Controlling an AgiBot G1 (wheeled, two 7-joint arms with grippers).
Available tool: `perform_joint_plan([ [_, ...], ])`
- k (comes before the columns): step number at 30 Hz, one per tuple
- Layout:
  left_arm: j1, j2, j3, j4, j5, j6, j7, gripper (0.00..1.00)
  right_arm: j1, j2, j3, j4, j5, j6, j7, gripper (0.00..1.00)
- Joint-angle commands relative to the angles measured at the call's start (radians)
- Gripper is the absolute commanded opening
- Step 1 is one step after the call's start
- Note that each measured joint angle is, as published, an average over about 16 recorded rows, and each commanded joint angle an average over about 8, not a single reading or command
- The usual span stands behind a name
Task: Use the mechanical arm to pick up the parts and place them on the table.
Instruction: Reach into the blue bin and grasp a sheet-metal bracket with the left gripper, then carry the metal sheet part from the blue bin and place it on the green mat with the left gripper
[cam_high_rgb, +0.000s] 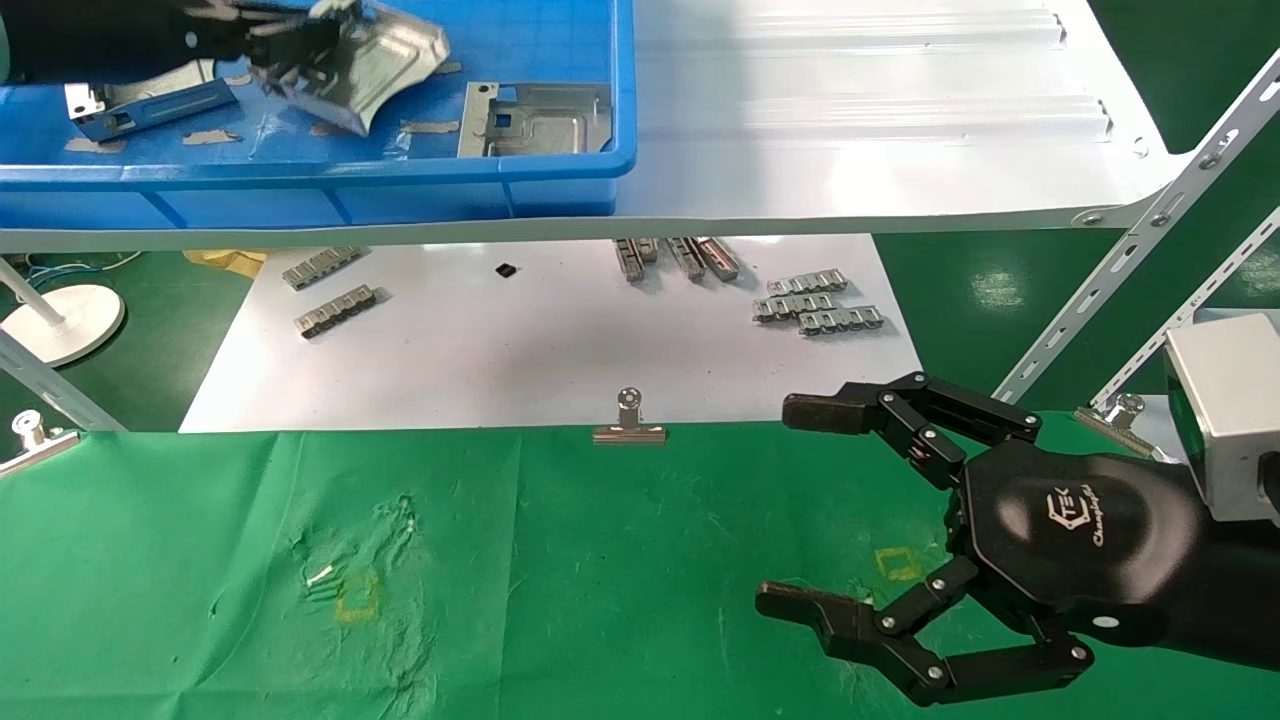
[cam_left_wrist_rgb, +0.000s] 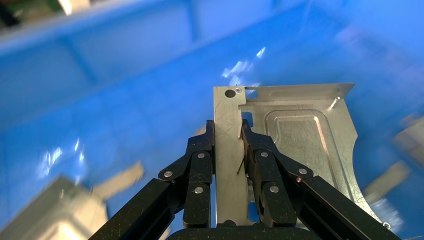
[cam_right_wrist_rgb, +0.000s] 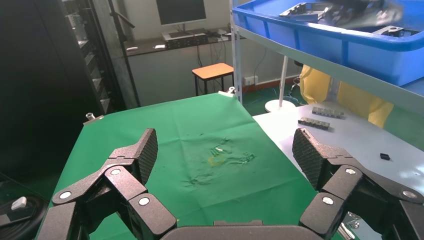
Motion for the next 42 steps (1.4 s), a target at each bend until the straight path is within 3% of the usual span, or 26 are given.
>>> perform_joint_plan([
  [1, 0.002, -0.005, -0.013, -0.007, -0.018, 0.011, 0.013, 0.0, 0.0, 0.0, 0.0, 0.0, 0.0, 0.0, 0.0, 1.0],
  [9, 0.023, -0.076, -0.087, -0.096, -0.139, 0.259, 0.177, 0.0, 0.0, 0.0, 0.0, 0.0, 0.0, 0.0, 0.0, 1.0],
  [14, 0.058, -0.116, -0.107, -0.155, -0.189, 0.478, 0.312, 0.0, 0.0, 0.0, 0.0, 0.0, 0.0, 0.0, 0.0, 1.0],
  [18, 0.116, -0.144, -0.102, -0.231, -0.244, 0.572, 0.387, 0.0, 0.0, 0.0, 0.0, 0.0, 0.0, 0.0, 0.0, 1.0],
  [26, 0.338, -0.287, -0.008, -0.58, -0.461, 0.586, 0.49, 0.0, 0.0, 0.0, 0.0, 0.0, 0.0, 0.0, 0.0, 1.0],
  [30, 0.434, -0.359, 0.061, -0.682, -0.508, 0.576, 0.584, 0.0, 0.0, 0.0, 0.0, 0.0, 0.0, 0.0, 0.0, 1.0],
  [34, 0.481, -0.378, 0.124, -0.658, -0.479, 0.564, 0.697, 0.0, 0.0, 0.0, 0.0, 0.0, 0.0, 0.0, 0.0, 1.0],
  [42, 0.507, -0.342, 0.225, -0.464, -0.353, 0.549, 0.902, 0.0, 0.0, 0.0, 0.0, 0.0, 0.0, 0.0, 0.0, 1.0],
])
